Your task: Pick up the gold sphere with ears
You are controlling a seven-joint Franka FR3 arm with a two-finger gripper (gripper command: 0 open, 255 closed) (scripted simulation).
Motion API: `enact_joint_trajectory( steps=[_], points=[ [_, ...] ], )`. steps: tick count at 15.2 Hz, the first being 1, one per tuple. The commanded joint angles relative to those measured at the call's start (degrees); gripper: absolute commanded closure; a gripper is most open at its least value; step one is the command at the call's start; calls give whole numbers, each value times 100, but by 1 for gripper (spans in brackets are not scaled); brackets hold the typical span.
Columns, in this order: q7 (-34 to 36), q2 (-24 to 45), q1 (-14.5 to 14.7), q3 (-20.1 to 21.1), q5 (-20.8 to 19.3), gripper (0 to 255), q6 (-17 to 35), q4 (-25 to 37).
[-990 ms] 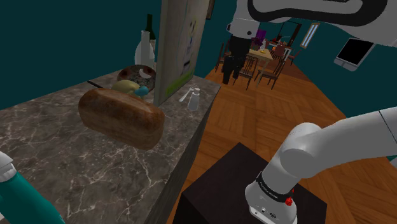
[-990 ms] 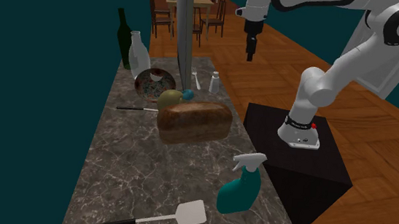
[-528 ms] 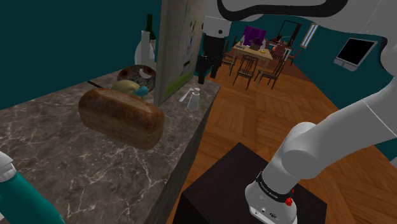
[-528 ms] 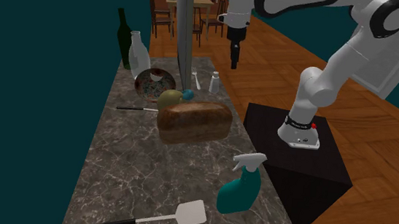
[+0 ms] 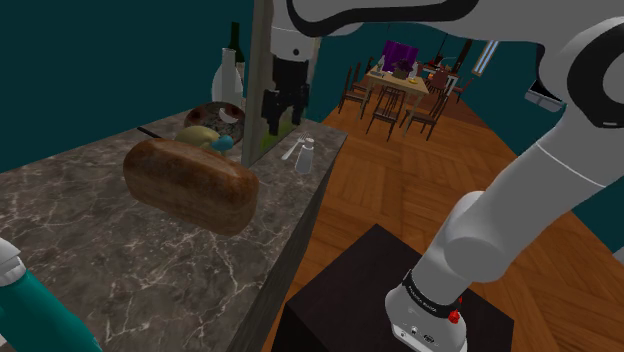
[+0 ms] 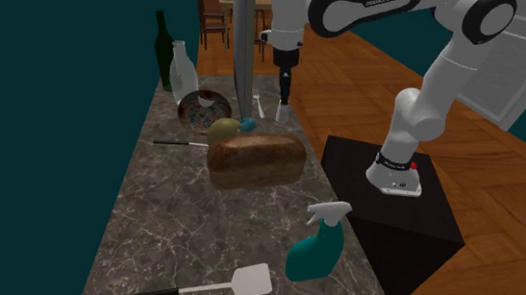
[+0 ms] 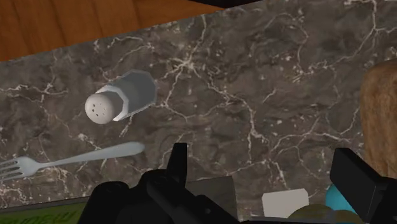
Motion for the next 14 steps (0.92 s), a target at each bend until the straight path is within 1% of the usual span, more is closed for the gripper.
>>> enact_joint_trajectory(
  steps=[1,5,10,14],
  points=[
    [192,470,78,146,-52,0,24,434],
    [494,1292,246,353,-216,0,23,1223],
    [826,2329,524,528,-489,0,-119,2345],
    [837,2341,519,518,-496,0,184,2053]
  ],
)
